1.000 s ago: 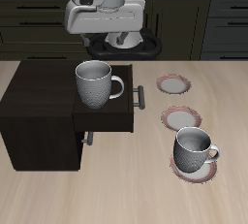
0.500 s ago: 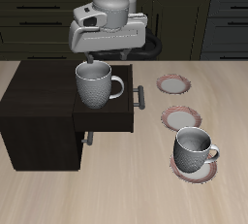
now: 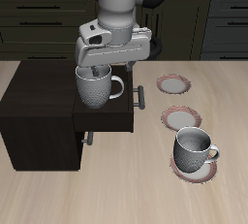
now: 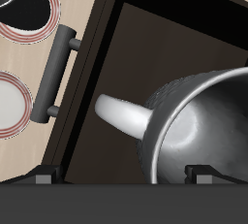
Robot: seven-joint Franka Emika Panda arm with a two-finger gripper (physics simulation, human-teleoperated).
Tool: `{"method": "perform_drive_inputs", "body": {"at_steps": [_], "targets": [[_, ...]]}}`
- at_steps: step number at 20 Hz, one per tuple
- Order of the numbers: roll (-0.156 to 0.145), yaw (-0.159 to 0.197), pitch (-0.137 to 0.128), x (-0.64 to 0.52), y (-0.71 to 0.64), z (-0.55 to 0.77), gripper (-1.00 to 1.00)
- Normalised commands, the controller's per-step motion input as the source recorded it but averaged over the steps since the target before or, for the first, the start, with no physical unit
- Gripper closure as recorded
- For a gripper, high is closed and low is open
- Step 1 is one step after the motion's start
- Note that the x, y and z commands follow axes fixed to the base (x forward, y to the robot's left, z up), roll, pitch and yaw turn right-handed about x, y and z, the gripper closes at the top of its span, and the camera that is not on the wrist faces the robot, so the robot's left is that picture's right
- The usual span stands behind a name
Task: Place the porcelain mug that is in the drawer onto the nearest plate relative to the robot
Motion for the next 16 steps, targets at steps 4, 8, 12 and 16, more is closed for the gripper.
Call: {"method": "perform_drive_inputs", "body": {"at_steps": [4,8,12,16], "targets": [[-0.015,-0.018,0.031,0.03,-0.15,-0.34,1.00],[-0.030,-0.053,0.022,0.03,-0.17,-0.16,1.00],[-0.007,-0.011,0.004,-0.08,-0.09,-0.04,1.00],[-0.037,-0.012,-0.009,0.01,-0.07,-0.01,1.00]]}}
